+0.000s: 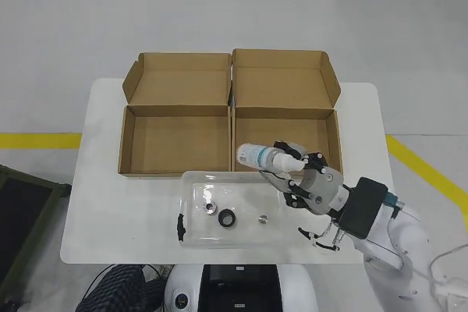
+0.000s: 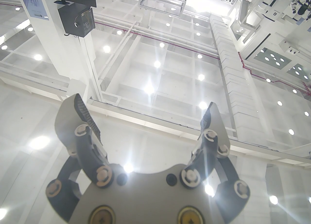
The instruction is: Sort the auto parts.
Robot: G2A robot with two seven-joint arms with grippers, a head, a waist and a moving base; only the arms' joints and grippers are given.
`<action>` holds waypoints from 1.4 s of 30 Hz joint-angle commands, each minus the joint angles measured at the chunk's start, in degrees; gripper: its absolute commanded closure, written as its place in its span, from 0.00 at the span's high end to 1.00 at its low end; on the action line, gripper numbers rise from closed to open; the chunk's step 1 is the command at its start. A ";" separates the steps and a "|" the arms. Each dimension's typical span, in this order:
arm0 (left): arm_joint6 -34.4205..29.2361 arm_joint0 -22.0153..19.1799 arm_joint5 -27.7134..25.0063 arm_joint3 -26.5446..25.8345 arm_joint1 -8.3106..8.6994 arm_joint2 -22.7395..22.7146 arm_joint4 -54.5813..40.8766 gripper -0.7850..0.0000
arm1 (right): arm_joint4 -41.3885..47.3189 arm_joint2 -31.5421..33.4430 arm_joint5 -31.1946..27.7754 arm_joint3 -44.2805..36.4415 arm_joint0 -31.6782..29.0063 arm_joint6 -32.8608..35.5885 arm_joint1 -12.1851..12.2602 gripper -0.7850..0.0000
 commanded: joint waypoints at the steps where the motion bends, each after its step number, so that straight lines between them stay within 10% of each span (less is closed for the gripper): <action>1: 0.00 0.00 0.00 0.00 0.00 0.00 0.00 1.00 | 0.26 0.39 0.10 -0.34 -0.08 -0.70 0.05 0.00; 23: 0.00 0.00 0.00 0.00 0.00 0.00 0.00 1.00 | 0.01 3.18 0.02 -4.22 -3.56 -4.91 0.76 0.00; 42: 0.00 0.00 0.00 0.00 0.00 0.00 0.00 1.00 | -2.51 -0.65 5.06 4.03 1.42 5.18 0.94 0.00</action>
